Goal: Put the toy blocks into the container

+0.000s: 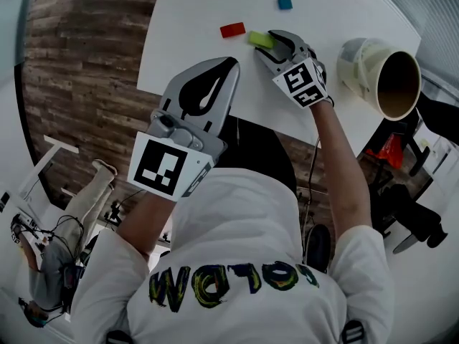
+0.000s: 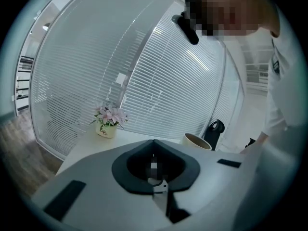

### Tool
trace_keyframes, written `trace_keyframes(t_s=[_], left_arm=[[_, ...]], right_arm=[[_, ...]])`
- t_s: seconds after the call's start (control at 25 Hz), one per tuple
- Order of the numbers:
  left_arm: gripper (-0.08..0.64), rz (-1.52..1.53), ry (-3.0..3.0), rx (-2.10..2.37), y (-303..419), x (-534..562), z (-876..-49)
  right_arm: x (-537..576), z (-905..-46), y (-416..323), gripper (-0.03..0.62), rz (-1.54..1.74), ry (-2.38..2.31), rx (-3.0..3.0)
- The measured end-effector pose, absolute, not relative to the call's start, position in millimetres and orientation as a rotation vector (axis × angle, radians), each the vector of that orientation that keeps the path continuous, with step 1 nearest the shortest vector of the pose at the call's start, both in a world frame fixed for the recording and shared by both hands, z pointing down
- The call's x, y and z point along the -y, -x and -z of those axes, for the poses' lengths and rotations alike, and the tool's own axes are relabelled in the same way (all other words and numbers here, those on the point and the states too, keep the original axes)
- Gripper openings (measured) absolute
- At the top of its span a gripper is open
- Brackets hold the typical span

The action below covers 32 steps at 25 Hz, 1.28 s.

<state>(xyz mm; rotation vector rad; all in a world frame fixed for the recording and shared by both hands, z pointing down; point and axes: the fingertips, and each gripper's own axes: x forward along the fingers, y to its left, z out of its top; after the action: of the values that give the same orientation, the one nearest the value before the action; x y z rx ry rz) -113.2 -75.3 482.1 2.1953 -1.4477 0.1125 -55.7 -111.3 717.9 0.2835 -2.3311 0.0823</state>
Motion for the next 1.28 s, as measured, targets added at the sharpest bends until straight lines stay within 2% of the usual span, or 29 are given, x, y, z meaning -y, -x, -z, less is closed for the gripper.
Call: trace_keyframes(t_s=[0.12,0.2,0.68,1.28], left_arm=[[0.012,-0.113,-2.191,1.450,115.2,75.8,-481.7],[0.012,-0.109,-2.191,1.450,115.1,76.8,-480.5],[0.012,-0.100,-2.221,1.458,112.6,81.1,-465.4],[0.012,-0.060,-2.310,1.481,105.2,87.9,-406.7]], right_arm=[[107.0,-717.2,58.3,0.194,-0.084,-0.250,2.337],[102.4,-716.7,60.2,0.150,-0.066,-0.226,2.333],[103.4,-699.7,58.7,0.147,-0.092,-0.310,2.370],[129.1,-582.9,52.6,0.147,-0.044,-0.502,2.489]])
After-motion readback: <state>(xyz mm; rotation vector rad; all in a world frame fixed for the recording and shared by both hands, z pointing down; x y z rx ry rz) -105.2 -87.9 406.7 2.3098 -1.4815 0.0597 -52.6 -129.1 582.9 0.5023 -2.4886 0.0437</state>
